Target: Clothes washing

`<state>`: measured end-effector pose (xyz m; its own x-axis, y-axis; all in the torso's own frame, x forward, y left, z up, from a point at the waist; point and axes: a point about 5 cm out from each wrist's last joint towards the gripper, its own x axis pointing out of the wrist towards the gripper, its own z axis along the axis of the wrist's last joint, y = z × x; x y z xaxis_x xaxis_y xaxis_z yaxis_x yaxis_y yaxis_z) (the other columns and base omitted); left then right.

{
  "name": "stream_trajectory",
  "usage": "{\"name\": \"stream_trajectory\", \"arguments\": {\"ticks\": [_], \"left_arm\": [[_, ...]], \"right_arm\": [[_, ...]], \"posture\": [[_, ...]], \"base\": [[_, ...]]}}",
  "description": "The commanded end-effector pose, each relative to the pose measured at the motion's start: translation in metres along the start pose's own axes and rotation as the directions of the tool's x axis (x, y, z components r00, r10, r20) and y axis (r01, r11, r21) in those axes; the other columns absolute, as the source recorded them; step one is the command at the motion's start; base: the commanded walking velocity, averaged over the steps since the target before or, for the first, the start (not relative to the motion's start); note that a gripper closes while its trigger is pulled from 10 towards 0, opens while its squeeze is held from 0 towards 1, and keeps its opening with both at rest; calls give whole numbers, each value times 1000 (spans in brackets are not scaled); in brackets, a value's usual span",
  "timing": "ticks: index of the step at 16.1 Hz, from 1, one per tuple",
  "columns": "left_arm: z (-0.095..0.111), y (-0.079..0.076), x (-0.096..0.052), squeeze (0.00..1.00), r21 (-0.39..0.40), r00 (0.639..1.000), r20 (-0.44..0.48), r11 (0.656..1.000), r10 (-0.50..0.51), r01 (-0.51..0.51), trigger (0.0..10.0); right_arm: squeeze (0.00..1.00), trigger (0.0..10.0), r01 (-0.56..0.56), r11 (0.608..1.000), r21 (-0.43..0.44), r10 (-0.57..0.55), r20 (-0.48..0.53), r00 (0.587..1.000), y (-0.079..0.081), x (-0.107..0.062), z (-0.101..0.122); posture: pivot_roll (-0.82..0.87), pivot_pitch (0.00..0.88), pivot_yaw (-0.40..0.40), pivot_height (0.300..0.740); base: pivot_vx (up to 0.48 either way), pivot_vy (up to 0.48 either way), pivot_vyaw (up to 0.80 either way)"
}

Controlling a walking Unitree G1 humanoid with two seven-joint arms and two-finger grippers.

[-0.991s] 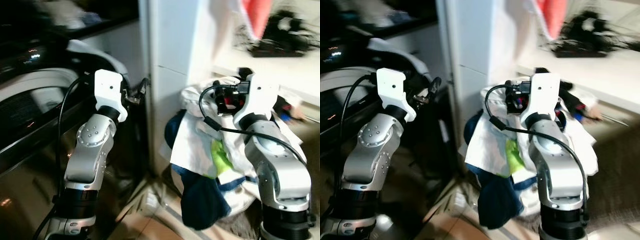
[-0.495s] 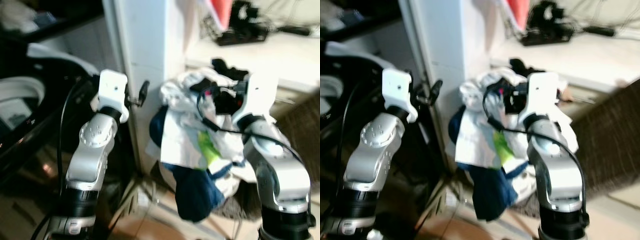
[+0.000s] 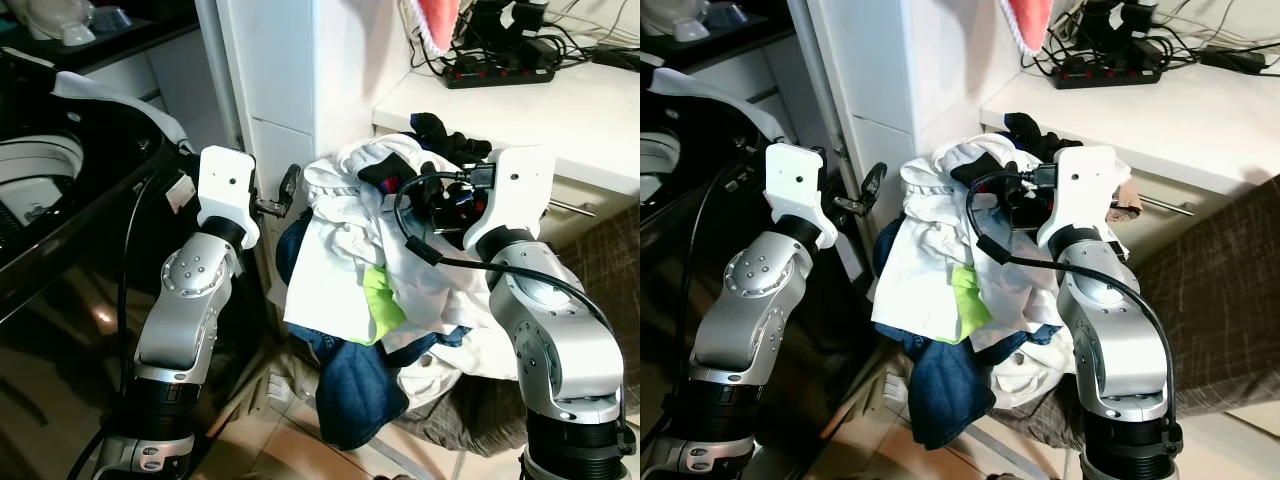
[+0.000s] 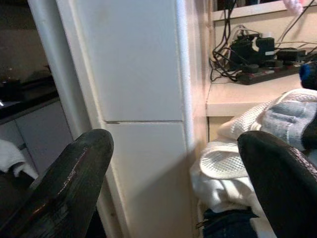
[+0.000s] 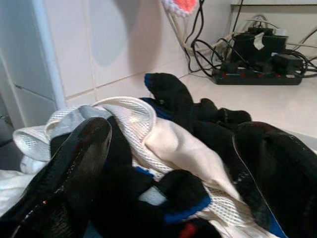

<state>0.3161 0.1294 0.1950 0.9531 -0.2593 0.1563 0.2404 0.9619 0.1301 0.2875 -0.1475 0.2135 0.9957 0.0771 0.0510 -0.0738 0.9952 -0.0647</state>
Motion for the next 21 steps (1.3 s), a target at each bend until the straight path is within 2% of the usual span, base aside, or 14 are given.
{"name": "stream_trajectory", "arguments": {"ticks": [1, 10, 12, 14, 15, 17, 21], "left_arm": [[1, 3, -1, 0, 15, 1000, 4, 1000, 2, -2, 10000], [2, 1, 1, 0, 12, 1000, 4, 1000, -17, 17, 10000], [3, 0, 2, 0, 86, 1000, 8, 996, -30, 29, 10000], [3, -1, 2, 0, 52, 1000, 1, 998, -30, 30, 10000], [2, -2, 3, 0, -39, 1000, -3, 999, -23, 23, 10000], [3, -3, 3, 0, -4, 1000, -7, 1000, -25, 25, 10000], [2, -3, 3, 0, 1, 999, -4, 999, -35, 35, 10000]], "right_arm": [[0, 10000, -12, 1000, 7, 12, -11, 1000, 3, -1, -1], [0, 10000, 3, 1000, 12, -3, -13, 1000, 1, -1, -1], [0, 10000, 6, 1000, 13, -6, -14, 1000, 1, -1, -2], [0, 10000, 11, 1000, 12, -10, -14, 1000, 1, -1, -2], [0, 10000, 16, 1000, 12, -16, -14, 1000, 0, -2, -2], [0, 10000, 27, 1000, 6, -27, -16, 999, -3, -2, -2], [0, 10000, 33, 999, 18, -33, -38, 999, -5, -2, -5]], "posture": [[-5, 0, 44, 740], [-4, 0, 48, 740], [-5, 0, 50, 740], [-7, 0, 53, 740], [-9, 0, 55, 740], [-9, 0, 55, 740], [-7, 0, 52, 740]], "base": [[0, 446, 0], [0, 425, 0], [0, 0, 0], [0, -480, 0], [0, -382, 0], [0, 0, 0], [0, 0, 0]]}}
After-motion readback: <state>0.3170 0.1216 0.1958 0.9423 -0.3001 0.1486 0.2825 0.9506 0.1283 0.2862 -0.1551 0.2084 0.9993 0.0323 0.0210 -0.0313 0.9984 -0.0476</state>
